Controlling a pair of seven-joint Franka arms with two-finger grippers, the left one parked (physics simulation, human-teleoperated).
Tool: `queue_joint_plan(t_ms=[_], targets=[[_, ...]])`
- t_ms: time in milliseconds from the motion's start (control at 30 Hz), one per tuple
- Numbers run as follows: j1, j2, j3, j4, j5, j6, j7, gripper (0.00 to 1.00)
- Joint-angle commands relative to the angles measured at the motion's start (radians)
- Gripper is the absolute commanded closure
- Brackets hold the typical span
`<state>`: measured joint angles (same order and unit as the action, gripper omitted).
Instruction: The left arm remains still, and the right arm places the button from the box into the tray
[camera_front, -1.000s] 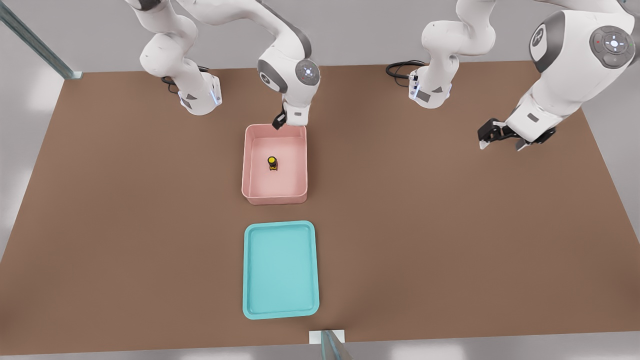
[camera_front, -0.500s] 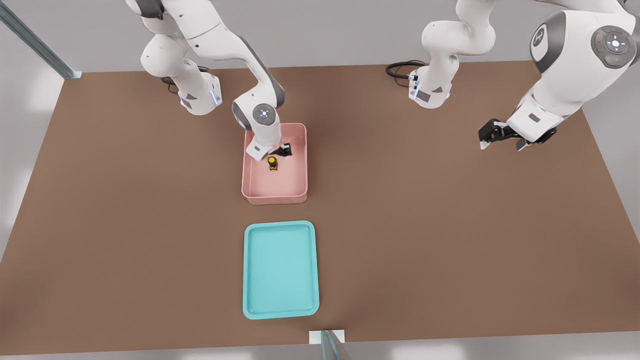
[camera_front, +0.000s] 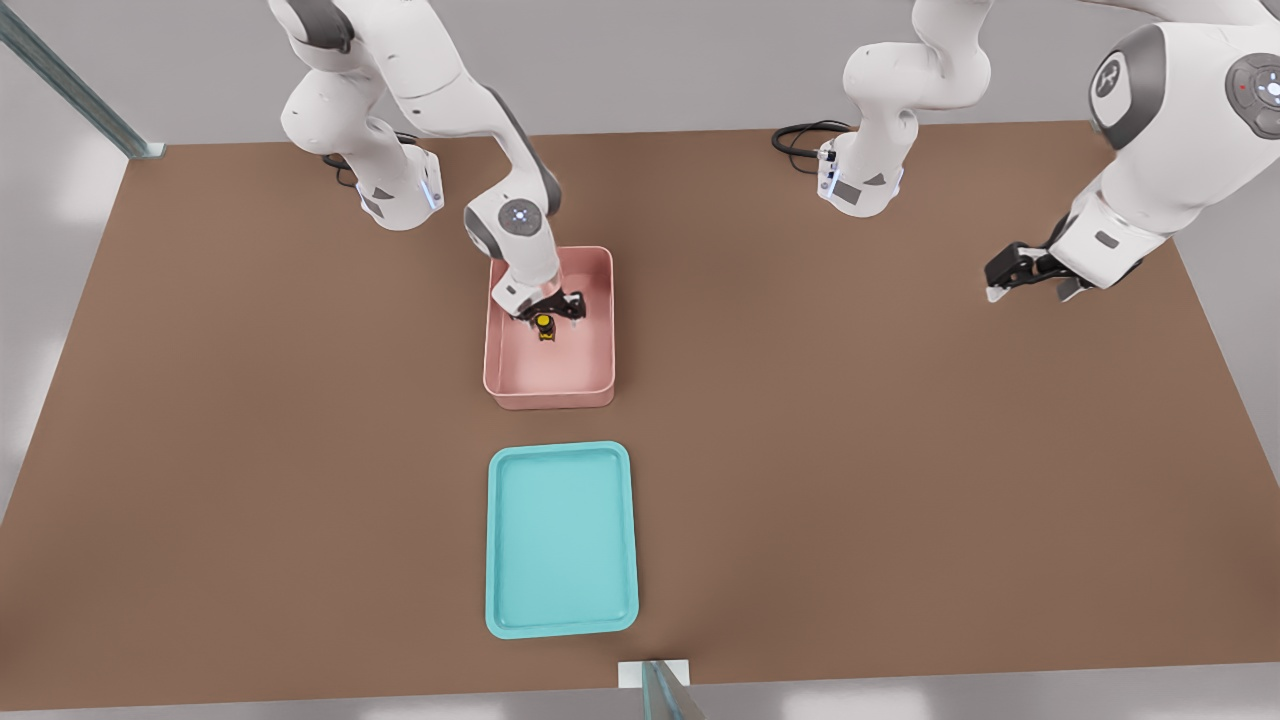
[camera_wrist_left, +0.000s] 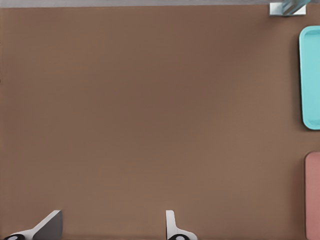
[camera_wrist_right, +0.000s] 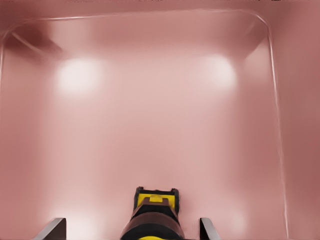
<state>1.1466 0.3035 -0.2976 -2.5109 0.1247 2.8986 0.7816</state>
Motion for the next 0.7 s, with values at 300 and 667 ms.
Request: queue_joint_plan(t_ms=[300, 667], targets=[[-0.005, 0.002, 0.000, -0.055, 0.001, 0.126, 0.036, 0.36], [-0.054, -0.050, -0.018, 0.259, 0.000, -0.234, -0.016, 0.53]])
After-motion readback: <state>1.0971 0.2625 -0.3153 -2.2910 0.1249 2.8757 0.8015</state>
